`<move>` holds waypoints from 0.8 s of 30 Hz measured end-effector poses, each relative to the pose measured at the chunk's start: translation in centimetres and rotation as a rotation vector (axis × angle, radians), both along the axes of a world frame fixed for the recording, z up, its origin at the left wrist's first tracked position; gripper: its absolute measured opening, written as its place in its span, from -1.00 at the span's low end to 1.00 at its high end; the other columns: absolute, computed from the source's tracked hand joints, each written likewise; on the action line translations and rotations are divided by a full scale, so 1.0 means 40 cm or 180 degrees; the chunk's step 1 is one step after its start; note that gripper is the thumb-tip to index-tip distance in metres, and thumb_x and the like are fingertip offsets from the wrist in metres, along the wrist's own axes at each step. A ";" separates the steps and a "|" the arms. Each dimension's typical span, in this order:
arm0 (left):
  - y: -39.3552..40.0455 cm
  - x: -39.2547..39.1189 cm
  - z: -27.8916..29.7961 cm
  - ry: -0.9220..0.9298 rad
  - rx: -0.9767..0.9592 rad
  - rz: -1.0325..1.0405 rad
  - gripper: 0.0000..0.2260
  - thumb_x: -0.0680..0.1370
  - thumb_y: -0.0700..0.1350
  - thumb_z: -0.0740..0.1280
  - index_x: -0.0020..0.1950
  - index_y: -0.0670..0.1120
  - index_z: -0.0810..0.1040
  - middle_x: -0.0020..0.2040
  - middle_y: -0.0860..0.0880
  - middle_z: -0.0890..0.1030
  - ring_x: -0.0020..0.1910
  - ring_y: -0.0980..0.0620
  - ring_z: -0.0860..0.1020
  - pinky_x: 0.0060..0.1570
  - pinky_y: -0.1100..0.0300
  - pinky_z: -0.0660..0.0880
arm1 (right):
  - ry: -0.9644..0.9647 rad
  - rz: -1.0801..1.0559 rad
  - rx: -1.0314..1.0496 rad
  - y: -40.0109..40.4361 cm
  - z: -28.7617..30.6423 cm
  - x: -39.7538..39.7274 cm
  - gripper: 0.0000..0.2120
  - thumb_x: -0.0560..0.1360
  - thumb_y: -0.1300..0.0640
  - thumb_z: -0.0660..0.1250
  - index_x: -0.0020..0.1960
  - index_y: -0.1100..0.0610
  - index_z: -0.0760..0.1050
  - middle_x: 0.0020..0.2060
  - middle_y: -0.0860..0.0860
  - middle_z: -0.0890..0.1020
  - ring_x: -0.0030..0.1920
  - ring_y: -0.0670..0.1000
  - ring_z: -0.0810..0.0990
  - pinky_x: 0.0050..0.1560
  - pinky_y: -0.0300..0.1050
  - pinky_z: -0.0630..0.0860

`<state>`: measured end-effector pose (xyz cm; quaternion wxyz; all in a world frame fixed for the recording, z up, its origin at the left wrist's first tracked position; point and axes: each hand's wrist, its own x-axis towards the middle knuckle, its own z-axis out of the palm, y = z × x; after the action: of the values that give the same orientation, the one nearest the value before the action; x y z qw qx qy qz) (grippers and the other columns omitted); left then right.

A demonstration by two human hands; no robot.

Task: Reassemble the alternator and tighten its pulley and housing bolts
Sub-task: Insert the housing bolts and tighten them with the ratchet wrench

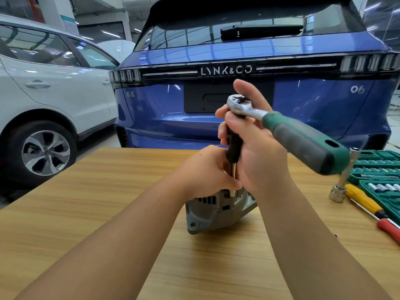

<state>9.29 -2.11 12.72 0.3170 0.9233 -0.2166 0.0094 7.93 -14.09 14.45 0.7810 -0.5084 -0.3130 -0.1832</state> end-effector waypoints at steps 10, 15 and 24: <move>-0.001 0.004 -0.006 0.0012 -0.0084 0.0087 -0.86 0.46 -0.08 0.54 -0.03 -0.01 0.64 -0.15 0.03 0.69 -0.16 0.05 0.64 -0.06 0.01 0.60 | 0.0701 0.0456 0.0368 -0.012 0.025 -0.012 -0.58 0.46 -0.08 0.38 0.23 0.11 0.48 -0.25 0.05 0.58 -0.31 0.05 0.44 -0.22 -0.06 0.37; -0.009 0.000 0.001 0.0069 0.0103 -0.0086 -0.90 0.51 -0.05 0.51 0.00 0.04 0.66 -0.14 0.08 0.70 -0.15 0.08 0.66 0.01 -0.03 0.65 | 0.0602 -0.0453 0.0068 -0.013 0.007 -0.008 -0.78 0.49 0.08 0.47 0.03 0.20 0.57 -0.40 -0.04 0.42 -0.39 -0.05 0.34 -0.40 -0.25 0.37; -0.008 -0.002 0.008 0.0076 0.0045 -0.0064 -0.92 0.50 -0.10 0.52 -0.04 0.03 0.67 -0.15 0.12 0.71 -0.18 0.13 0.65 -0.01 0.02 0.63 | -0.0183 -0.0204 0.0160 0.001 -0.015 0.013 -0.67 0.56 0.32 0.34 0.20 -0.06 0.52 -0.21 -0.05 0.56 -0.27 -0.01 0.49 -0.20 -0.16 0.50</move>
<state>9.23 -2.43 13.03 0.3131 0.9234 -0.2221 -0.0063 8.44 -14.06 13.84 0.7780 -0.4930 -0.3141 -0.2305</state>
